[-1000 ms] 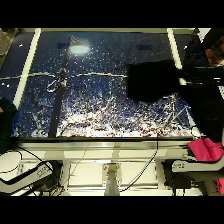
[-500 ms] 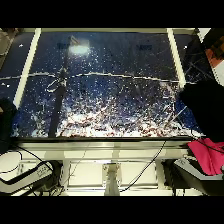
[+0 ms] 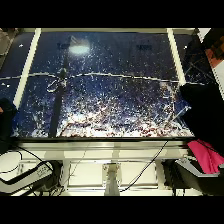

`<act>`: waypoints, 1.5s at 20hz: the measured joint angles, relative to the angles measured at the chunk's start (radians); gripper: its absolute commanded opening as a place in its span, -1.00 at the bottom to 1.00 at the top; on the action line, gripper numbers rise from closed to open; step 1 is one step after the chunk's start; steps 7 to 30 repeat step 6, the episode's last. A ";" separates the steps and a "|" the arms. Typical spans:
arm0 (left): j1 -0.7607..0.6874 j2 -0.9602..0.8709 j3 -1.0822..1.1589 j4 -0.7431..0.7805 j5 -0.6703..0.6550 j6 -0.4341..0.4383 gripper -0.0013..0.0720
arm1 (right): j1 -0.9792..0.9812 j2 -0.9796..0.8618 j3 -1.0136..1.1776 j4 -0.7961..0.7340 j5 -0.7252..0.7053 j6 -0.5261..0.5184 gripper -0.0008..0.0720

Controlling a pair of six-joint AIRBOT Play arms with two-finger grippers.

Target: Fold the clothes and pants, and hang the long-sleeved shirts on hangers.

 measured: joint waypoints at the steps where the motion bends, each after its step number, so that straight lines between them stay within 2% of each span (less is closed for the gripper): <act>1: 0.000 0.000 0.000 0.000 0.000 0.000 -0.95 | 0.006 0.001 0.000 0.134 -0.029 -0.023 0.59; 4: 0.000 0.000 0.000 0.000 0.000 0.000 -0.95 | 0.061 0.001 0.001 0.547 -0.113 -0.140 0.58; 6: 0.000 0.000 0.000 0.000 0.000 0.000 -0.96 | 0.127 0.001 0.001 0.754 -0.142 -0.221 0.58; 30: 0.000 0.000 0.000 0.000 0.000 0.000 -0.96 | 0.127 0.001 0.001 0.754 -0.142 -0.221 0.58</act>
